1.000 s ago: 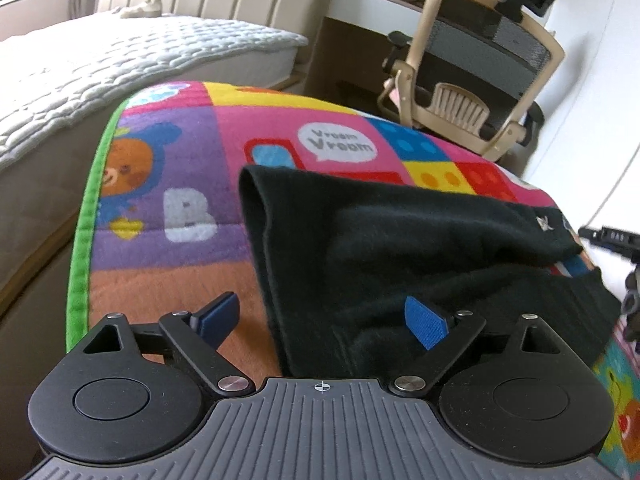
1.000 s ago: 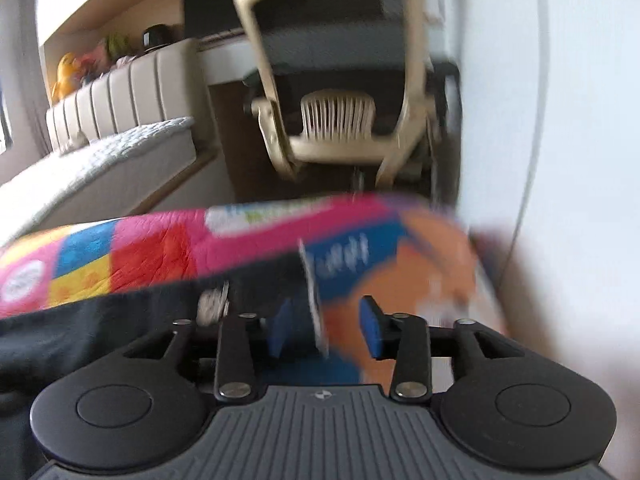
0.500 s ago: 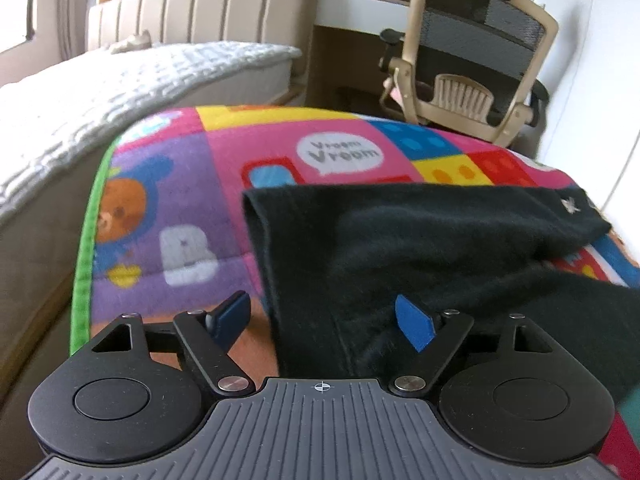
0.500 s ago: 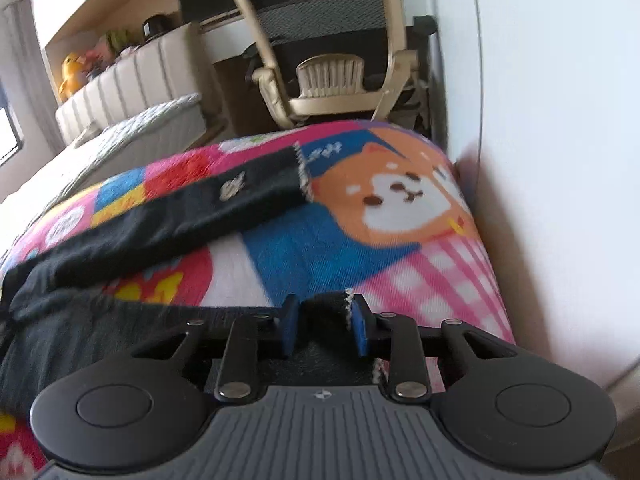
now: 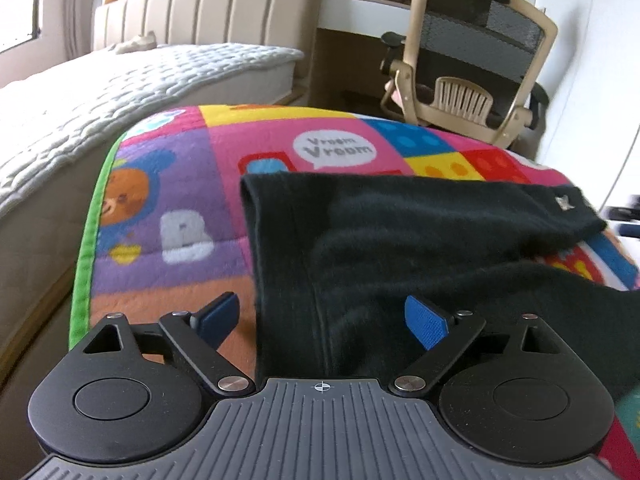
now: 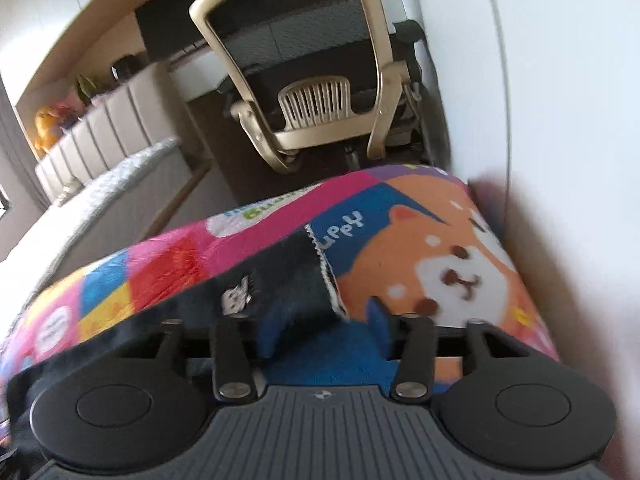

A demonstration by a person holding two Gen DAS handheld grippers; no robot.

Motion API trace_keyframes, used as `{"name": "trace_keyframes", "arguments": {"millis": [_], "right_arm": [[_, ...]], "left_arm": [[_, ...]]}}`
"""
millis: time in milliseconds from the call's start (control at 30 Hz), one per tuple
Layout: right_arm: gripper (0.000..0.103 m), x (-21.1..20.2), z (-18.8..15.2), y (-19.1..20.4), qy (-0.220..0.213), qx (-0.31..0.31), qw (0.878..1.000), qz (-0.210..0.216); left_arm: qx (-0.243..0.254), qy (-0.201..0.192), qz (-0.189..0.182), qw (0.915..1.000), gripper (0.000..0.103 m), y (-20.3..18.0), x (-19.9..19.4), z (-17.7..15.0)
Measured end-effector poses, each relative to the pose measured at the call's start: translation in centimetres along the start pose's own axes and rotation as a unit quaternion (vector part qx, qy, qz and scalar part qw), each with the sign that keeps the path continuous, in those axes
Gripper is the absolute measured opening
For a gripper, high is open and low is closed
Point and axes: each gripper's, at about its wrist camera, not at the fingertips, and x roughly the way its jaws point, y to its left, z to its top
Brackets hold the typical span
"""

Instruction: Fold clothes

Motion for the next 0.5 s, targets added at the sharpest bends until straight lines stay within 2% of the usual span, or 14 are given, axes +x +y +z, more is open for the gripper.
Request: {"name": "trace_keyframes", "arguments": {"millis": [33, 67, 100, 133, 333, 500], "right_arm": [[0.049, 1.0, 0.0, 0.3, 0.007, 0.000, 1.000, -0.001], [0.041, 1.4, -0.2, 0.7, 0.005, -0.008, 1.000, -0.005], [0.016, 1.4, -0.3, 1.0, 0.002, -0.016, 1.000, -0.004], [0.013, 1.1, -0.5, 0.9, 0.005, -0.011, 1.000, 0.003], [0.012, -3.1, -2.3, -2.4, 0.009, 0.035, 0.999, 0.027], [0.013, -6.5, -4.2, -5.1, -0.007, 0.019, 1.000, -0.006]], "left_arm": [[-0.005, 0.000, -0.004, 1.0000, 0.094, 0.2, -0.4, -0.2], [-0.010, -0.001, -0.007, 0.9999, 0.094, 0.6, -0.9, -0.3], [-0.012, -0.001, -0.006, 0.9999, 0.094, 0.8, -1.2, -0.3], [-0.013, -0.001, -0.004, 0.9999, 0.094, 1.1, -1.4, -0.3], [-0.026, 0.008, -0.007, 0.9996, 0.095, 2.1, -0.8, 0.0], [-0.008, 0.013, -0.036, 0.9992, 0.095, 0.2, 0.8, 0.8]]}}
